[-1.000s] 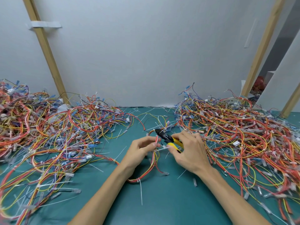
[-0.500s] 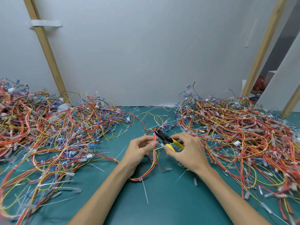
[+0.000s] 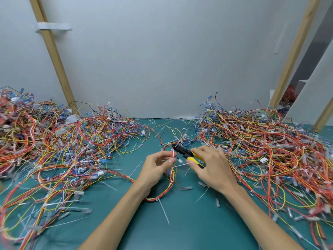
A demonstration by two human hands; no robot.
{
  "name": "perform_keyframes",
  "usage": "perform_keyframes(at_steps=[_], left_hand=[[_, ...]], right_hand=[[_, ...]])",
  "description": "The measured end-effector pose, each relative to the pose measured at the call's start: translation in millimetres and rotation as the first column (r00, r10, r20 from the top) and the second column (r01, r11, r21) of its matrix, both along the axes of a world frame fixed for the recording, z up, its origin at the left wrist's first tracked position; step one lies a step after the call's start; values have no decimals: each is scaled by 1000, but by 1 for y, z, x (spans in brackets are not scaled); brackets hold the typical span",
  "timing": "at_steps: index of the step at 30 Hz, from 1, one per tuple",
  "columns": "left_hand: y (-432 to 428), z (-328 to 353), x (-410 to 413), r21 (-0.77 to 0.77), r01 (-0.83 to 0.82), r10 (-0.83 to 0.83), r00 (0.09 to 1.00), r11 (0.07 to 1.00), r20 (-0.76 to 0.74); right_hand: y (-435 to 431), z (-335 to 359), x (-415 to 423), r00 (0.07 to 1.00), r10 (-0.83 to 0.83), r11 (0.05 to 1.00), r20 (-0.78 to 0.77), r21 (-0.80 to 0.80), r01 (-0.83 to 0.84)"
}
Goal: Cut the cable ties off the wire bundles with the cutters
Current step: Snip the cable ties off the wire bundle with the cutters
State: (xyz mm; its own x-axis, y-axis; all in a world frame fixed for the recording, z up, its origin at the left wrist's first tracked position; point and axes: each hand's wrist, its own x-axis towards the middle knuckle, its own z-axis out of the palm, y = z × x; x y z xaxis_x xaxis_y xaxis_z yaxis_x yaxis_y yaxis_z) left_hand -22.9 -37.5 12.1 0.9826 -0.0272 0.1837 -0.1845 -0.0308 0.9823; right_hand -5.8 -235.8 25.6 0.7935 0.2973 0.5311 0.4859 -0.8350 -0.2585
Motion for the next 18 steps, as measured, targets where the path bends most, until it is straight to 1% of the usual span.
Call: perform_keyframes(at_steps=[4, 8, 12, 15, 18], left_hand=[[-1, -1, 0, 11, -3, 2, 1000, 1000, 18], [-1, -2, 1, 29, -9, 8, 1000, 1000, 24], [-2, -4, 1, 55, 0, -2, 1000, 998, 28], [-4, -4, 1, 86, 30, -33, 999, 996, 30], [-4, -4, 1, 78, 50, -53, 998, 996, 34]], right_hand=[[-2, 4, -1, 1000, -3, 998, -5, -68, 2], [-2, 5, -1, 1000, -9, 991, 25, -131, 12], [-4, 4, 1, 996, -18, 990, 86, -139, 29], [-8, 3, 3, 994, -35, 988, 106, -143, 50], [-9, 0, 6, 994, -22, 988, 110, -152, 38]])
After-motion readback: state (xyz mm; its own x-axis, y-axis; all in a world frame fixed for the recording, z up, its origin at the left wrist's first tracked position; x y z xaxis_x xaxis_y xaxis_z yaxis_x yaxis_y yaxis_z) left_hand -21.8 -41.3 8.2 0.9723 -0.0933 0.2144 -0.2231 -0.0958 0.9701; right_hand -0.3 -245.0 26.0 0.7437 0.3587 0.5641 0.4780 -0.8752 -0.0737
